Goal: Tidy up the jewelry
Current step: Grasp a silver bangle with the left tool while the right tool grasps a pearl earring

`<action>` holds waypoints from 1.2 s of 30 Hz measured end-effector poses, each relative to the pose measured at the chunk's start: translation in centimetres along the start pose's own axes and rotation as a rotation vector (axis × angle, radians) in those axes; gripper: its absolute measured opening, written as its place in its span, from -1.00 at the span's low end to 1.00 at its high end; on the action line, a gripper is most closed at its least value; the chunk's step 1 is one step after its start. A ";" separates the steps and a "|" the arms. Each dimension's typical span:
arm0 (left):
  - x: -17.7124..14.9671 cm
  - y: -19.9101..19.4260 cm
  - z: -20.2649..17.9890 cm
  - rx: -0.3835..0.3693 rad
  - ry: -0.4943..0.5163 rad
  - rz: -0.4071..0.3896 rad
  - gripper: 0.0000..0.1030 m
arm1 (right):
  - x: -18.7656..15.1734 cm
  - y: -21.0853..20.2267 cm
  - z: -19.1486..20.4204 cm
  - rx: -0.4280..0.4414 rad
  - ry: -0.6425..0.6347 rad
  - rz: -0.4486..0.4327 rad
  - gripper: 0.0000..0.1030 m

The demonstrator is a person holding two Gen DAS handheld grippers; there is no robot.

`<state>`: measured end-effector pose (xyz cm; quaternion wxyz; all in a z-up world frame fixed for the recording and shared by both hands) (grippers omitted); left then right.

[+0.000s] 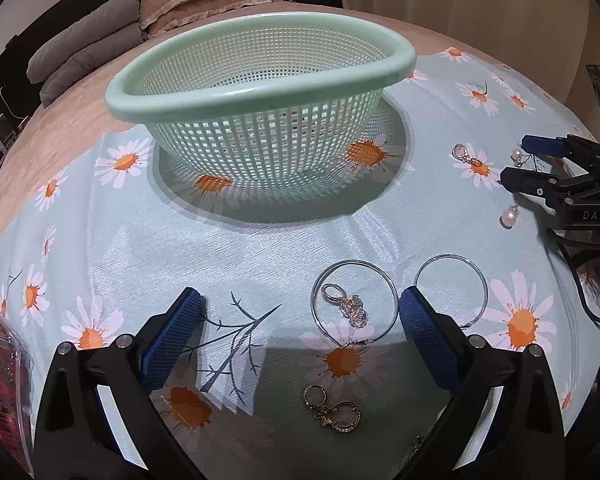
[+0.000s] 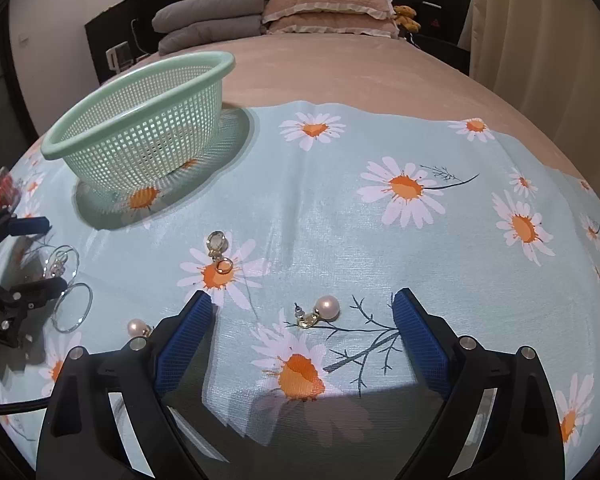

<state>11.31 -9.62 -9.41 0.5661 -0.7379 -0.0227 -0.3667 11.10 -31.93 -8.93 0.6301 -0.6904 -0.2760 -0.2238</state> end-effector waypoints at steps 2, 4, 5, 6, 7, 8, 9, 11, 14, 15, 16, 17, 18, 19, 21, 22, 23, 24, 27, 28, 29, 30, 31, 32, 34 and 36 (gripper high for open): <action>-0.1 0.0 -0.1 0.005 0.010 -0.009 0.88 | 0.0 0.1 0.0 -0.001 0.000 0.002 0.71; -0.2 -0.1 -0.4 0.002 0.024 -0.016 0.83 | -0.1 0.1 0.2 -0.010 -0.006 0.000 0.72; -0.2 -0.1 -0.4 -0.002 0.031 -0.021 0.80 | -0.1 0.1 0.2 -0.015 -0.010 -0.002 0.72; -0.3 -0.1 -0.5 -0.006 0.037 -0.024 0.78 | -0.2 0.1 0.2 -0.018 -0.012 -0.006 0.72; -0.3 -0.2 -0.6 -0.014 0.042 -0.028 0.71 | -0.2 0.1 0.3 -0.020 -0.012 -0.009 0.72; -0.4 -0.3 -0.7 -0.021 0.047 -0.030 0.65 | -0.3 0.1 0.3 -0.022 -0.012 -0.013 0.72; -0.4 -0.3 -0.8 -0.026 0.052 -0.031 0.63 | -0.4 0.1 0.3 -0.023 -0.011 -0.017 0.72; -0.4 -0.3 -0.8 -0.038 0.055 -0.030 0.54 | -0.5 0.0 0.3 -0.022 -0.008 -0.025 0.72; -0.5 -0.4 -1.3 -0.052 0.070 -0.030 0.39 | -0.7 -0.2 0.3 -0.029 -0.003 -0.033 0.71; -0.5 -0.5 -1.4 -0.053 0.074 -0.030 0.36 | -0.7 -0.2 0.3 -0.028 -0.001 -0.034 0.71; -0.5 -0.5 -1.5 -0.061 0.079 -0.029 0.28 | -0.7 -0.3 0.3 -0.026 0.001 -0.037 0.70; -0.5 -0.6 -1.7 -0.068 0.085 -0.029 0.19 | -0.7 -0.4 0.3 -0.020 0.002 -0.037 0.67; -0.5 -0.6 -1.9 -0.077 0.092 -0.028 0.13 | -0.8 -0.4 0.3 -0.010 0.000 -0.038 0.52; -0.5 -0.6 -2.1 -0.084 0.100 -0.027 0.03 | -0.8 -0.6 0.4 -0.002 -0.002 -0.043 0.34; -0.5 -0.6 -2.6 -0.094 0.113 -0.024 -0.11 | -0.9 -0.6 0.6 0.017 -0.007 -0.042 0.19; -0.5 -0.5 -2.6 -0.092 0.113 -0.024 -0.11 | -1.0 -0.7 0.7 0.023 -0.009 -0.042 0.06; -0.5 -0.6 -2.6 -0.093 0.110 -0.024 -0.11 | -1.0 -0.7 0.8 0.032 -0.010 -0.042 -0.02; -0.5 -0.6 -2.6 -0.095 0.107 -0.026 -0.11 | -1.0 -0.8 1.0 0.048 -0.014 -0.042 -0.19; -0.4 -0.6 -2.7 -0.092 0.101 -0.030 -0.11 | -1.2 -1.0 1.4 0.079 -0.023 -0.044 -0.48; -0.4 -0.6 -2.7 -0.093 0.098 -0.030 -0.11 | -1.1 -1.0 1.5 0.089 -0.024 -0.043 -0.55; -0.4 -0.6 -2.7 -0.096 0.095 -0.029 -0.11 | -1.1 -1.0 1.6 0.094 -0.025 -0.044 -0.60; -0.4 -0.7 -2.6 -0.103 0.090 -0.029 -0.11 | -1.1 -1.1 1.6 0.096 -0.025 -0.046 -0.63; -0.4 -0.8 -2.5 -0.109 0.082 -0.028 -0.11 | -1.1 -1.1 1.6 0.095 -0.026 -0.047 -0.63; -0.3 -0.8 -2.4 -0.112 0.078 -0.026 -0.11 | -1.0 -1.1 1.6 0.096 -0.025 -0.046 -0.63; -0.3 -0.9 -2.4 -0.112 0.073 -0.022 -0.11 | -1.0 -1.1 1.6 0.102 -0.016 -0.045 -0.63; -0.2 -1.0 -2.3 -0.115 0.071 -0.018 -0.11 | -1.0 -1.4 1.4 0.109 -0.005 -0.044 -0.64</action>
Point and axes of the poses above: each gripper's, at about its wrist camera, not at the fingertips, and y roughly the way its jaws point, z to its left, x to its top, the point moved 5 cm from there along y, roughly the way its jaws point, and after that the axes turned 11 degrees about -x, right-handed, at the moved point
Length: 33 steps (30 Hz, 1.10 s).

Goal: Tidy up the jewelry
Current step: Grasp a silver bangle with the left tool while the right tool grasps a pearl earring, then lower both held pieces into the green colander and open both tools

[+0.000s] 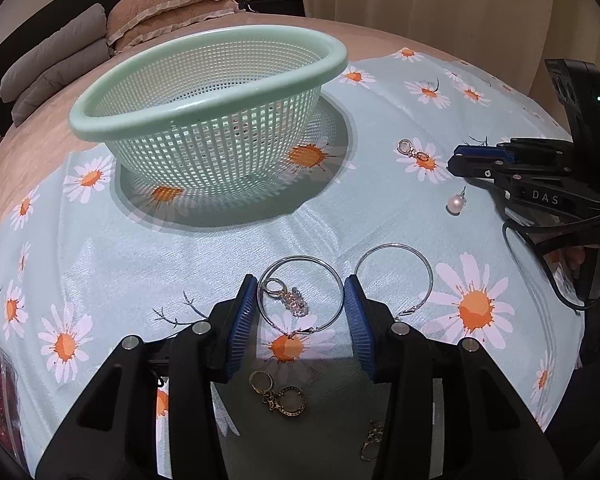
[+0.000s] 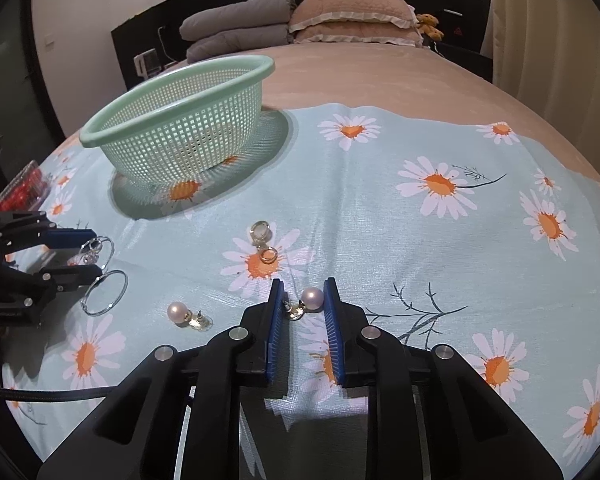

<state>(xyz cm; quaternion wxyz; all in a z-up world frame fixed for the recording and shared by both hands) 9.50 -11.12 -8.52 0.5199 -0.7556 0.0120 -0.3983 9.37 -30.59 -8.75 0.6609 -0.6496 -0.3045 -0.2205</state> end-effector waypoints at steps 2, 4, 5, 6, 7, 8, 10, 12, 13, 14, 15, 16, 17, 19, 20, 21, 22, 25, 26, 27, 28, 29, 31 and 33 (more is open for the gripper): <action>0.0 -0.1 0.1 -0.010 -0.011 0.003 -0.12 | 0.0 -0.1 0.0 0.002 0.002 0.001 -0.64; 0.0 -0.3 0.2 -0.009 -0.015 0.004 -0.11 | 0.1 -0.4 -0.2 -0.003 0.008 -0.006 -0.64; 0.0 -0.4 0.2 -0.009 -0.018 0.003 -0.11 | 0.2 -0.6 -0.3 -0.007 0.017 -0.014 -0.64; 0.1 -0.6 0.2 -0.013 -0.023 0.003 -0.12 | 0.3 -1.0 -0.3 0.003 0.027 -0.021 -0.64; 0.1 -0.8 0.3 -0.014 -0.029 -0.001 -0.12 | 0.6 -1.4 -0.4 0.013 0.039 -0.033 -0.64; 0.2 -1.2 0.4 -0.012 -0.033 -0.007 -0.12 | 0.8 -1.8 -0.4 0.027 0.050 -0.041 -0.64; 0.3 -1.9 0.6 -0.007 -0.035 -0.021 -0.12 | 1.3 -2.7 -0.4 0.059 0.067 -0.058 -0.64; 0.5 -2.5 0.7 0.007 -0.033 -0.033 -0.12 | 1.7 -3.4 -0.1 0.069 0.056 -0.065 -0.64; 0.6 -2.9 0.7 0.010 -0.030 -0.039 -0.12 | 1.9 -3.8 0.2 0.070 0.046 -0.073 -0.64; 0.7 -3.2 0.7 0.013 -0.029 -0.045 -0.12 | 2.0 -4.2 0.4 0.069 0.033 -0.077 -0.64; 0.8 -3.5 0.7 0.016 -0.028 -0.051 -0.12 | 2.2 -4.6 0.7 0.067 0.017 -0.083 -0.64; 0.9 -3.7 0.8 0.017 -0.029 -0.055 -0.12 | 2.4 -4.9 0.9 0.063 0.008 -0.093 -0.64; 1.0 -3.8 0.9 0.019 -0.032 -0.059 -0.11 | 2.6 -5.2 1.1 0.065 -0.001 -0.098 -0.64; 1.2 -4.1 1.2 0.022 -0.042 -0.061 -0.11 | 3.1 -5.7 1.4 0.057 -0.020 -0.111 -0.64; 1.4 -4.3 1.2 0.026 -0.045 -0.066 -0.11 | 3.2 -5.8 1.6 0.052 -0.030 -0.114 -0.64; 1.5 -4.5 1.3 0.027 -0.048 -0.068 -0.11 | 3.5 -6.0 1.7 0.051 -0.035 -0.117 -0.64; 1.6 -4.7 1.4 0.030 -0.050 -0.070 -0.11 | 3.7 -6.1 1.8 0.052 -0.040 -0.119 -0.64; 2.3 -5.5 1.9 0.043 -0.054 -0.083 -0.11 | 4.7 -6.8 1.9 0.052 -0.050 -0.142 -0.64; 2.5 -5.8 2.0 0.045 -0.055 -0.090 -0.11 | 5.2 -7.1 2.0 0.046 -0.052 -0.153 -0.64; 2.8 -6.1 2.1 0.048 -0.055 -0.095 -0.11 | 5.7 -7.3 2.1 0.047 -0.055 -0.163 -0.64; 3.2 -6.3 2.2 0.054 -0.054 -0.100 -0.11 | 6.2 -7.6 2.1 0.047 -0.054 -0.175 -0.64; 3.5 -6.5 2.2 0.058 -0.054 -0.106 -0.11 | 6.8 -7.9 2.2 0.048 -0.053 -0.184 -0.64; 4.2 -6.9 2.4 0.061 -0.049 -0.115 -0.11 | 7.9 -8.4 2.6 0.053 -0.065 -0.205 -0.64; 4.7 -7.4 2.7 0.080 -0.049 -0.130 -0.11 | 9.1 -8.8 2.8 0.060 -0.069 -0.224 -0.64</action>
Point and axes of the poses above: each gripper's, at about its wrist camera, not at the fingertips, and y roughly the way its jaws point, z to its left, x to its top, the point moved 5 cm from there along y, roughly the way its jaws point, and after that the axes turned 11 degrees about -x, right-handed, at the moved point
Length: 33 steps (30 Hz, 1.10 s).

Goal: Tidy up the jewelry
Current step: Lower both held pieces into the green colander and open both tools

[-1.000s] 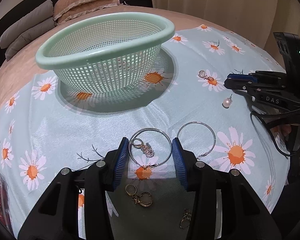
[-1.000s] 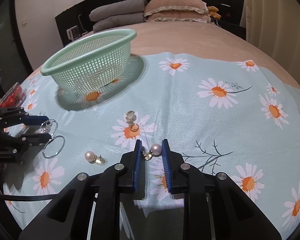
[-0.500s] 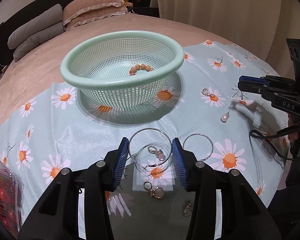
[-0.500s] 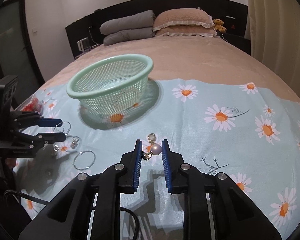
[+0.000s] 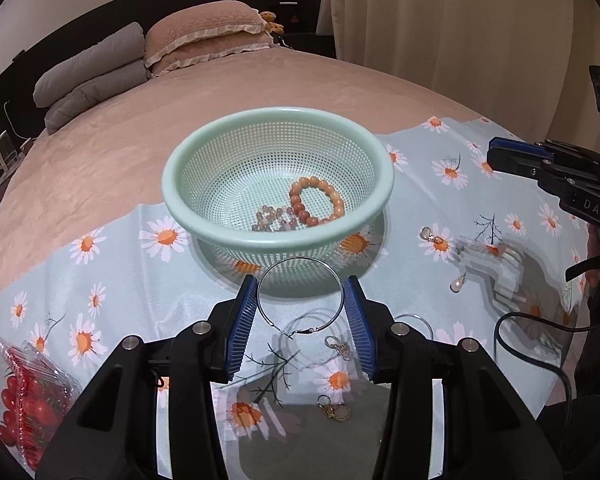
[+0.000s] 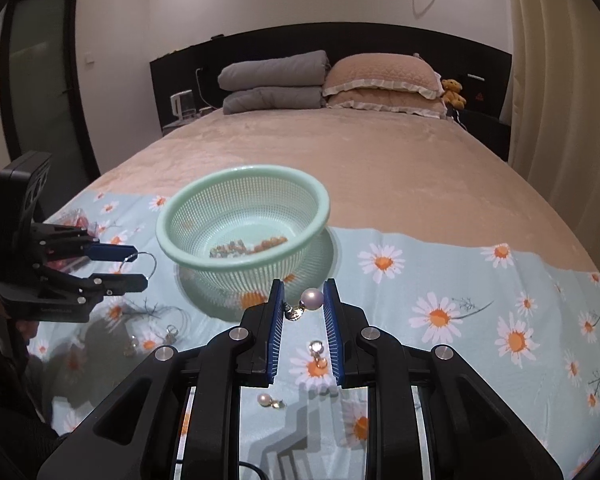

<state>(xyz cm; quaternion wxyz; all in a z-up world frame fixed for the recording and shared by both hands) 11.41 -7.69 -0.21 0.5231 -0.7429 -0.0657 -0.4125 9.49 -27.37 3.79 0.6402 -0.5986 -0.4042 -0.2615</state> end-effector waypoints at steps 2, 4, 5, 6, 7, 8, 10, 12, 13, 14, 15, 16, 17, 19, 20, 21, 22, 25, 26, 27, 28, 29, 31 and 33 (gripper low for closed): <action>0.9 -0.3 0.4 -0.003 -0.015 -0.021 -0.11 | 1.3 0.1 0.3 0.007 -0.010 -0.018 -0.64; 1.8 -0.4 0.8 0.005 -0.018 -0.034 -0.11 | 2.4 0.6 0.9 0.025 -0.022 -0.029 -0.64; 2.3 -0.3 0.9 0.008 -0.019 -0.038 -0.11 | 2.9 1.0 1.2 0.033 -0.030 -0.031 -0.64; 2.8 -0.2 1.0 0.008 -0.022 -0.041 -0.11 | 3.3 1.3 1.7 0.039 -0.039 -0.034 -0.64; 3.2 -0.1 1.1 0.009 -0.024 -0.045 -0.11 | 3.7 1.7 2.1 0.049 -0.048 -0.037 -0.64; 3.5 0.1 1.2 0.007 -0.025 -0.047 -0.11 | 4.0 2.1 2.6 0.060 -0.057 -0.035 -0.64; 4.0 0.5 1.3 0.012 -0.021 -0.043 -0.11 | 4.3 3.0 3.5 0.068 -0.083 -0.030 -0.63; 4.2 0.9 1.3 0.014 -0.015 -0.035 -0.11 | 4.3 3.8 4.3 0.086 -0.097 -0.016 -0.64; 4.3 1.1 1.4 0.009 -0.016 -0.031 -0.11 | 4.3 4.2 4.6 0.086 -0.103 -0.010 -0.63; 4.2 1.2 1.5 0.006 -0.020 -0.028 -0.11 | 4.2 4.5 4.8 0.088 -0.108 -0.005 -0.63; 4.2 1.4 1.6 0.006 -0.022 -0.025 -0.11 | 4.2 4.9 4.9 0.093 -0.110 0.002 -0.64; 4.1 1.5 1.7 0.005 -0.024 -0.022 -0.11 | 4.1 5.0 5.1 0.093 -0.115 0.005 -0.64; 4.1 1.6 1.9 0.006 -0.028 -0.019 -0.12 | 4.1 5.2 5.3 0.095 -0.120 0.009 -0.64; 4.0 1.8 2.0 0.006 -0.033 -0.017 -0.11 | 3.9 5.5 5.5 0.099 -0.129 0.015 -0.63; 4.1 1.9 2.0 0.005 -0.033 -0.016 -0.11 | 3.9 5.6 5.6 0.099 -0.130 0.015 -0.63; 4.2 2.0 2.0 0.006 -0.032 -0.014 -0.11 | 3.9 5.7 5.6 0.103 -0.132 0.017 -0.63; 4.2 2.1 2.0 0.009 -0.030 -0.012 -0.11 | 3.8 5.8 5.7 0.104 -0.133 0.019 -0.63; 4.2 2.2 1.9 0.008 -0.027 -0.010 -0.11 | 3.8 6.0 5.9 0.100 -0.136 0.025 -0.63; 4.3 2.4 1.9 0.011 -0.029 -0.010 -0.11 | 3.7 6.1 6.0 0.100 -0.136 0.028 -0.63; 4.3 2.4 2.0 0.009 -0.032 -0.009 -0.11 | 3.6 6.2 6.0 0.101 -0.136 0.029 -0.63; 4.3 2.5 2.1 0.009 -0.034 -0.009 -0.11 | 3.5 6.3 6.0 0.102 -0.135 0.031 -0.63; 4.3 2.5 2.1 0.009 -0.035 -0.008 -0.11 | 3.5 6.4 6.0 0.103 -0.134 0.032 -0.63; 4.2 2.4 2.2 0.017 -0.036 -0.010 -0.10 | 3.5 6.6 6.0 0.107 -0.127 0.034 -0.62; 4.2 2.0 2.8 0.069 -0.051 -0.022 0.08 | 3.6 6.6 5.8 0.090 -0.110 0.022 -0.39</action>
Point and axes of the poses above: each gripper's, at about its wrist camera, not at the fingertips, and y roughly the way its jaws point, z to its left, x to its top, the point moved 5 cm from there along y, roughly the way its jaws point, and after that the axes turned 11 degrees about -x, right-handed, at the moved point
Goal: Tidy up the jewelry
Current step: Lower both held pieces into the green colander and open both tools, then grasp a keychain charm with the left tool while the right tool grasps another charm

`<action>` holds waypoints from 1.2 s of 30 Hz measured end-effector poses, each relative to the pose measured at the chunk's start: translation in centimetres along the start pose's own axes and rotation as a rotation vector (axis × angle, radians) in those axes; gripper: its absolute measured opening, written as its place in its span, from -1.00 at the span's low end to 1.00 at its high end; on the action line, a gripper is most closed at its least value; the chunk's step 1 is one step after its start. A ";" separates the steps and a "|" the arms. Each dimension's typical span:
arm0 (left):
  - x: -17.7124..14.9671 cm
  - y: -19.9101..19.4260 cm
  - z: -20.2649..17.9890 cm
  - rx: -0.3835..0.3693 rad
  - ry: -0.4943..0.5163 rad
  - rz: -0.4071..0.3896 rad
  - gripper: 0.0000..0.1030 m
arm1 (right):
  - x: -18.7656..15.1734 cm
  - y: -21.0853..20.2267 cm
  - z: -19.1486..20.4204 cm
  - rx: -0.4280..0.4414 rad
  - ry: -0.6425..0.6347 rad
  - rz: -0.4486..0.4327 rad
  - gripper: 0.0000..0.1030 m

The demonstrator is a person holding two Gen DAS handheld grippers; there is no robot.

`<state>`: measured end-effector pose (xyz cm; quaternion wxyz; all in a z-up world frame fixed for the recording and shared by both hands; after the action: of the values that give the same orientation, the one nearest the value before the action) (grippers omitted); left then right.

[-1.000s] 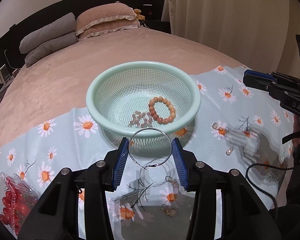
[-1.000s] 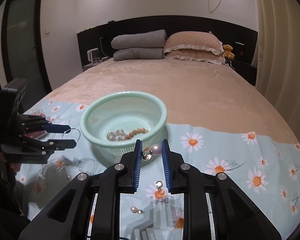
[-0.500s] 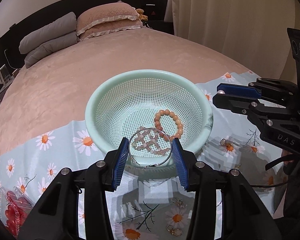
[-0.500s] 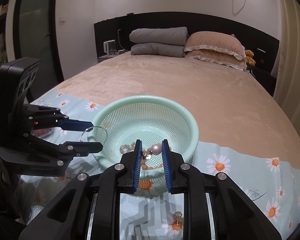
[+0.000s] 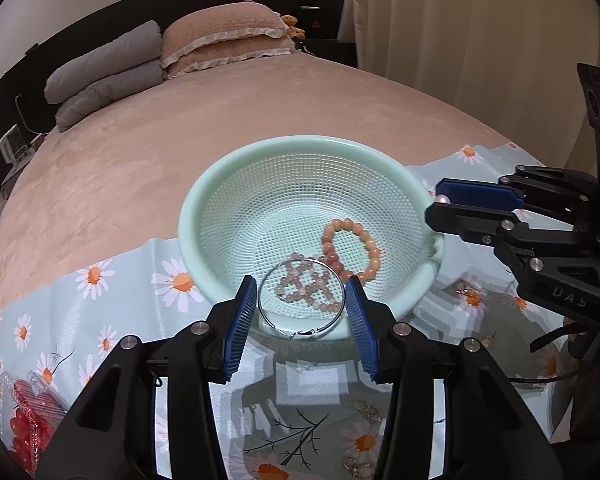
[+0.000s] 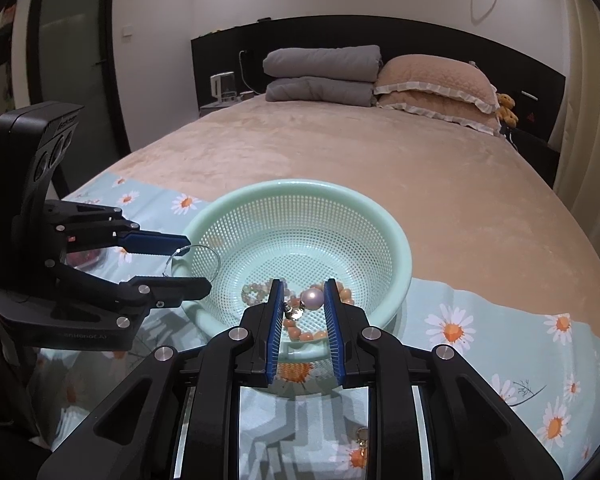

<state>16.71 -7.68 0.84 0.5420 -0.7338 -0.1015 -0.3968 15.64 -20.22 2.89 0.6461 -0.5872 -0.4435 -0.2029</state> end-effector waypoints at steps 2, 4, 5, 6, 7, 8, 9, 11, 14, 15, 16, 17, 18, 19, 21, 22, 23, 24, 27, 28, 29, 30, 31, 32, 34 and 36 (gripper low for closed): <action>0.0 -0.9 0.4 0.046 -0.002 -0.036 0.70 | 0.1 -0.2 -0.8 -0.033 0.034 -0.024 0.15; -0.1 -2.0 1.0 0.059 -0.024 -0.064 0.82 | 0.3 -0.7 -1.9 -0.070 0.082 -0.054 0.36; -0.1 -2.5 1.2 0.062 -0.036 -0.074 0.85 | 0.3 -1.0 -2.4 -0.077 0.105 -0.066 0.46; -0.1 -2.8 1.4 0.067 -0.046 -0.080 0.88 | 0.3 -1.1 -2.9 -0.085 0.124 -0.069 0.50; -0.2 -3.0 1.6 0.075 -0.052 -0.082 0.88 | 0.2 -1.1 -3.3 -0.096 0.139 -0.065 0.60; -0.3 -3.1 1.7 0.080 -0.058 -0.081 0.88 | 0.0 -1.1 -3.6 -0.104 0.147 -0.061 0.62; -0.4 -3.1 1.7 0.077 -0.060 -0.079 0.88 | -0.1 -1.1 -3.8 -0.109 0.149 -0.056 0.62; -0.6 -3.0 1.6 0.072 -0.055 -0.072 0.88 | -0.4 -1.1 -4.0 -0.116 0.148 -0.050 0.62; -0.8 -2.5 1.2 0.070 -0.037 -0.052 0.88 | -0.7 -1.0 -3.9 -0.116 0.137 -0.039 0.63; -0.9 -2.3 1.1 0.071 -0.031 -0.047 0.88 | -0.7 -1.0 -3.8 -0.116 0.129 -0.037 0.63; -1.0 -2.2 0.9 0.075 -0.026 -0.043 0.88 | -0.8 -1.1 -3.7 -0.121 0.120 -0.037 0.63; -1.2 -2.1 0.8 0.077 -0.022 -0.037 0.88 | -0.9 -1.1 -3.6 -0.126 0.112 -0.038 0.63; -1.4 -2.0 0.7 0.072 -0.018 -0.032 0.88 | -1.0 -1.2 -3.5 -0.130 0.105 -0.038 0.63; -1.5 -1.9 0.6 0.067 -0.017 -0.030 0.88 | -1.1 -1.2 -3.5 -0.132 0.099 -0.035 0.64; -1.6 -1.8 0.7 0.067 -0.021 -0.026 0.88 | -1.2 -1.2 -3.6 -0.141 0.091 -0.031 0.64; -1.7 -1.7 0.7 0.067 -0.022 -0.024 0.89 | -1.3 -1.2 -3.6 -0.144 0.089 -0.030 0.64; -1.8 -1.6 0.6 0.065 -0.022 -0.019 0.88 | -1.3 -1.2 -3.6 -0.145 0.089 -0.027 0.64; -1.8 -1.5 0.6 0.066 -0.021 -0.014 0.88 | -1.4 -1.2 -3.7 -0.146 0.091 -0.022 0.64; -2.2 -1.4 0.4 0.067 -0.013 -0.004 0.89 | -1.8 -1.2 -3.7 -0.144 0.092 -0.014 0.64; -2.3 -1.3 0.3 0.066 -0.010 0.000 0.88 | -2.0 -1.2 -3.7 -0.146 0.089 -0.008 0.64; -2.4 -1.3 0.2 0.064 -0.006 0.003 0.88 | -2.2 -1.2 -3.7 -0.148 0.085 -0.004 0.64; -2.5 -1.2 0.0 0.058 -0.004 0.006 0.88 | -2.4 -1.2 -3.7 -0.150 0.084 0.001 0.64; -2.7 -1.1 -0.2 0.051 -0.001 0.010 0.88 | -2.6 -1.2 -3.7 -0.151 0.082 0.006 0.64; -2.9 -1.0 -0.3 0.046 0.001 0.014 0.88 | -2.9 -1.2 -3.8 -0.151 0.081 0.013 0.64; -3.4 -0.6 -0.8 0.032 0.011 0.025 0.88 | -3.5 -1.1 -3.8 -0.158 0.082 0.026 0.64; -3.9 -0.3 -1.1 0.023 0.018 0.036 0.88 | -4.1 -1.1 -4.1 -0.161 0.088 0.041 0.64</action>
<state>13.39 -7.41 -1.53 0.5582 -0.7258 -0.0881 -0.3923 14.03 -25.39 0.48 0.6196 -0.6367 -0.3848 -0.2502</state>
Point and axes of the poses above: each gripper's, at about its wrist camera, not at the fingertips, and y roughly the way its jaws point, z to its left, x to its top, the point moved 5 cm from there along y, roughly the way its jaws point, and after that the axes turned 11 degrees about -x, right-handed, at the moved point
